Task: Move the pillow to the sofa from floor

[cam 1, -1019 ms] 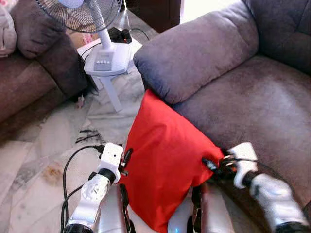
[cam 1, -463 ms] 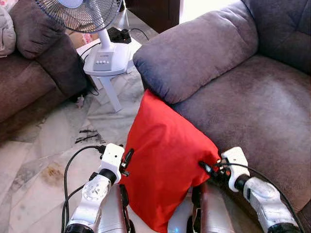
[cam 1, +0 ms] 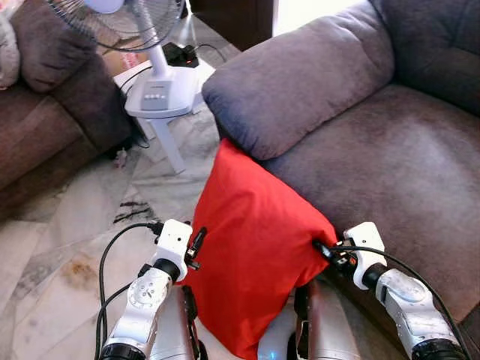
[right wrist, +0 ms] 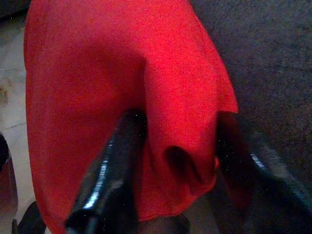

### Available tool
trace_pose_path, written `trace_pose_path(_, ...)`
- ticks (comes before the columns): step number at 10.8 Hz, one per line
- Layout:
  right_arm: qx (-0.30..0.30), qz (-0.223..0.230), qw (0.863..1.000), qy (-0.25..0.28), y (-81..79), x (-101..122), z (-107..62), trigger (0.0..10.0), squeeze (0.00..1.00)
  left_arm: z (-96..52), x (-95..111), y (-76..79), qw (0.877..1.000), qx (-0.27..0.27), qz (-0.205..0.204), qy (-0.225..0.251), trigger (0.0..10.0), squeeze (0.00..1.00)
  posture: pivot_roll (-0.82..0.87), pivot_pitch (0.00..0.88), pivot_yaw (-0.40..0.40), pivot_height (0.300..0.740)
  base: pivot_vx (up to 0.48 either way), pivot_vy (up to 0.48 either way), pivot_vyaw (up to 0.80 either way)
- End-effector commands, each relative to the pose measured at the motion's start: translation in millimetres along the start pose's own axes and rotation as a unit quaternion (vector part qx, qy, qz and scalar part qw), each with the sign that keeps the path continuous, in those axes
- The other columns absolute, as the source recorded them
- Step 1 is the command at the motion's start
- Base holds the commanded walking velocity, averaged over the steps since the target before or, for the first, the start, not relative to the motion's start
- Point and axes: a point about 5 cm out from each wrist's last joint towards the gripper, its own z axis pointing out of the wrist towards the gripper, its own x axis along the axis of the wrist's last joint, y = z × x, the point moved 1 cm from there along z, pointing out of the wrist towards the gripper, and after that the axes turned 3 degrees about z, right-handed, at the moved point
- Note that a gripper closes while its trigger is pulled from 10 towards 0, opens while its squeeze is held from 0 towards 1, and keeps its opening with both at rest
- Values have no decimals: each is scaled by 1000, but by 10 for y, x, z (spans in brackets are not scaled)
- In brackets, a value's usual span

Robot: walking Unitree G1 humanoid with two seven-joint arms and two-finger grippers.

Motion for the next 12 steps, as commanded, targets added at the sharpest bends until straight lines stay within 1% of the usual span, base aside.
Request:
trace_pose_path(1,5,9,1000,0,-40,-37,8,0,0,-51,-91,-5,1000,2,-1,-16,10000,0,42,213,78,553,0,0,0)
trace_pose_path(4,15,10,1000,1,-97,-59,4,0,0,-106,-128,-69,1000,18,-10,-21,10000,0,33,208,75,553,0,0,0)
trace_pose_path(5,22,9,1000,1,-135,-71,13,0,0,-123,-127,-102,999,29,-14,-20,10000,0,37,186,62,553,0,0,0)
trace_pose_path(6,30,9,1000,1,-163,-70,30,0,0,-139,-137,-123,999,36,-15,-21,10000,0,38,184,60,553,0,0,0)
trace_pose_path(8,42,6,999,11,-230,-15,93,0,0,-207,-203,-159,998,56,-30,-29,10000,0,29,133,51,553,0,0,0)
trace_pose_path(10,40,24,998,30,-271,26,124,0,0,-228,-215,-167,997,60,-31,-29,10000,0,24,117,51,553,0,0,0)
trace_pose_path(11,36,43,997,46,-286,39,131,0,0,-216,-205,-181,997,72,-32,-26,10000,0,25,98,47,553,0,0,0)
trace_pose_path(12,37,51,996,64,-302,69,132,0,0,-201,-195,-176,997,70,-30,-24,10000,0,22,62,49,553,0,0,0)
